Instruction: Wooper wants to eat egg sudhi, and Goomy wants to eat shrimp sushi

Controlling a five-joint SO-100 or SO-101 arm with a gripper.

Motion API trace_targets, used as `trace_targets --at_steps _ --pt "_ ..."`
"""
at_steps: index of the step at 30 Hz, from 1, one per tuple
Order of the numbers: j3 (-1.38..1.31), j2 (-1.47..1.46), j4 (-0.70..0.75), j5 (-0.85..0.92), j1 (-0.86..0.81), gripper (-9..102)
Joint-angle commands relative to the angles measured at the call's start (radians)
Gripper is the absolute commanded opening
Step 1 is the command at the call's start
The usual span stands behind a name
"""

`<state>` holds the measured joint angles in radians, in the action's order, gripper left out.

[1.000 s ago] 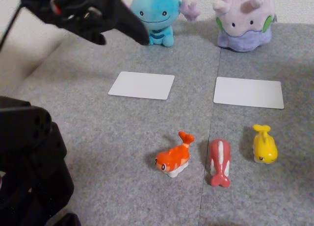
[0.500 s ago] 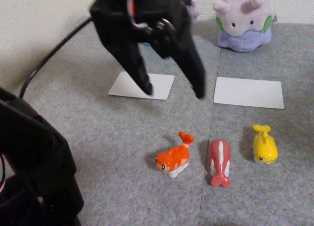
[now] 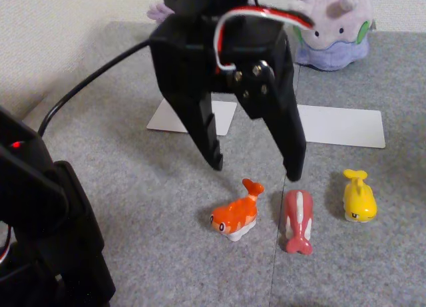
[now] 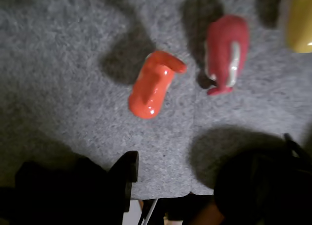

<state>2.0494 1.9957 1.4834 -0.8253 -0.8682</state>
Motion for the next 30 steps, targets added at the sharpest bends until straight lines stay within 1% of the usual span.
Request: trace_targets --at_steps 1,5,10,21,30 --pt "-0.028 -0.058 -0.035 -0.011 -0.009 27" --pt "-0.028 -0.184 -0.081 -0.014 -0.006 27" --pt "-0.028 -0.249 -0.144 -0.049 0.006 27" --pt "-0.026 -0.264 -0.141 -0.120 0.049 27" --pt "-0.025 -0.264 -0.143 -0.130 0.049 27"
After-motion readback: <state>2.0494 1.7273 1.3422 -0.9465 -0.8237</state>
